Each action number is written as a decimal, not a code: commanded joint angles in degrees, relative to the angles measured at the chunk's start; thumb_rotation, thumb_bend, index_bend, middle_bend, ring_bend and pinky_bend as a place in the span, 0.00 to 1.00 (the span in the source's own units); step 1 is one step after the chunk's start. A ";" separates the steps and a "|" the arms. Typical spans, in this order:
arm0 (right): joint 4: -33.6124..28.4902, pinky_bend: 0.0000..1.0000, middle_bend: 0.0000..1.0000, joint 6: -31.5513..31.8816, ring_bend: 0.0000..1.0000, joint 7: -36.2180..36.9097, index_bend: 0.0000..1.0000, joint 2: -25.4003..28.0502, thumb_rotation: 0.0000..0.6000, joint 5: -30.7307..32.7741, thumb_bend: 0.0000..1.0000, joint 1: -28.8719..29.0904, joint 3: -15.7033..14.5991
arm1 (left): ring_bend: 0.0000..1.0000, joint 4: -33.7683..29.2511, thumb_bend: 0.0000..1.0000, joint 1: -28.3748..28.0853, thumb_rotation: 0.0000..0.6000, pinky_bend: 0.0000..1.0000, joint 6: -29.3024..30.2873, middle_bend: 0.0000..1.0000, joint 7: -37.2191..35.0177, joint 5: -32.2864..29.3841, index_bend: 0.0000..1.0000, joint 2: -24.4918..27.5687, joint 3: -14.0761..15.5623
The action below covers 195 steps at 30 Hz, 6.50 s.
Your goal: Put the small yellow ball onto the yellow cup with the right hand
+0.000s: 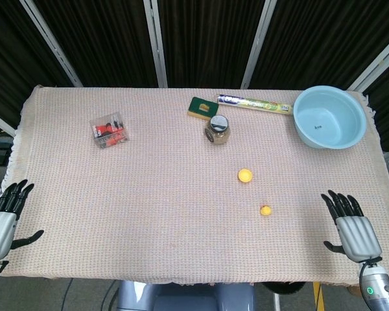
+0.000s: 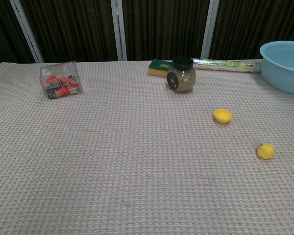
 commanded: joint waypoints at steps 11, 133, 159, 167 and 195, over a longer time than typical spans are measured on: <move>2.03 0.00 0.00 -6.84 0.00 -8.73 0.00 -12.40 1.00 12.98 0.00 5.71 4.52 | 0.00 0.25 0.00 0.02 1.00 0.21 -0.07 0.00 -0.04 0.11 0.00 0.00 0.14; 20.13 0.00 0.00 -13.49 0.00 -17.33 0.56 -34.94 1.00 22.74 0.20 26.77 14.89 | 0.00 0.40 0.00 -0.91 1.00 0.22 -1.30 0.00 -2.82 0.34 0.00 0.55 0.33; 29.88 0.00 0.00 -16.46 0.00 -13.28 0.56 -37.96 1.00 25.16 0.20 30.91 16.25 | 0.00 0.31 0.00 -1.01 1.00 0.22 -1.80 0.00 -3.67 0.82 0.00 0.80 0.90; 32.05 0.00 0.00 -17.05 0.00 -12.00 0.56 -38.59 1.00 25.60 0.20 31.39 16.25 | 0.00 0.01 0.00 -1.15 1.00 0.22 -2.22 0.00 -3.64 0.55 0.00 0.90 0.91; 36.42 0.00 0.00 -18.44 0.00 -8.45 0.50 -39.94 1.00 25.19 0.20 32.19 15.61 | 0.00 -0.18 0.00 -1.55 1.00 0.22 -2.76 0.00 -4.20 0.67 0.00 1.08 1.00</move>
